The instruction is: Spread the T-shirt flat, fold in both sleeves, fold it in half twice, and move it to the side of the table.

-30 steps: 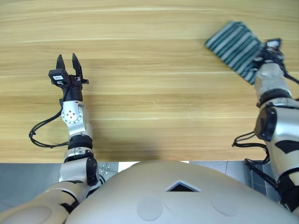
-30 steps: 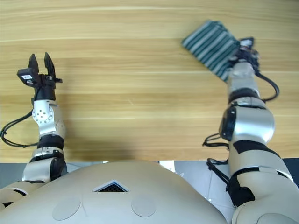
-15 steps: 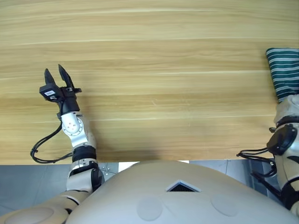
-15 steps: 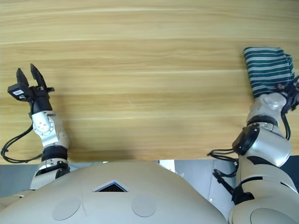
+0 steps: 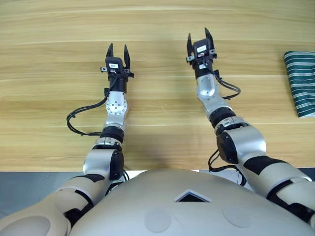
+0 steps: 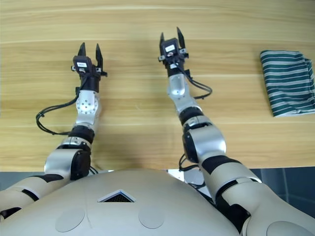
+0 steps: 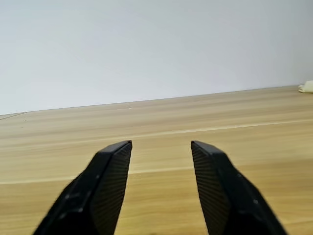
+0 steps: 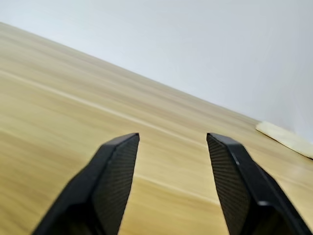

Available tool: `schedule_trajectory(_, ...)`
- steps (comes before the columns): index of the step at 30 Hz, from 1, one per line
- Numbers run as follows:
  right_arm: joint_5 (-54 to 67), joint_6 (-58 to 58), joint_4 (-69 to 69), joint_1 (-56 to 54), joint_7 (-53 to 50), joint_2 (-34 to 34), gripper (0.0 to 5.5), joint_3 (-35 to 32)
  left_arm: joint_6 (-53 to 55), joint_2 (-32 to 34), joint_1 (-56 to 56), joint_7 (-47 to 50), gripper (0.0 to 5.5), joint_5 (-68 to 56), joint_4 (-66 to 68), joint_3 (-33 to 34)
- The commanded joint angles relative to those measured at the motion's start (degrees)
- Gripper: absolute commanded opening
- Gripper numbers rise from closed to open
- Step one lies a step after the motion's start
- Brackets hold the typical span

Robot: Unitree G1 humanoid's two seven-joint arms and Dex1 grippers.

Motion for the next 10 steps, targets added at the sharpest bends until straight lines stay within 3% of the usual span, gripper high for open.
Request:
schedule_trajectory(1, 1.0, 0.5, -1.7, 1.6, 1.1, -0.3, 2.6, -0.1, -2.5, -0.5, -0.4, -1.0, 2.75, -0.8, 2.7, -0.7)
schedule_trajectory(5, 1.2, 0.4, -2.9, 2.8, 0.9, -1.2, 2.6, -0.1, -1.4, -0.8, -1.8, 1.0, 3.39, -1.6, 4.2, -0.2)
schedule_trajectory(10, 0.9, 1.3, -2.8, 2.5, 0.4, -1.7, 2.6, 0.2, -1.5, -2.6, -1.5, -1.2, 3.45, -4.0, 3.9, -0.5)
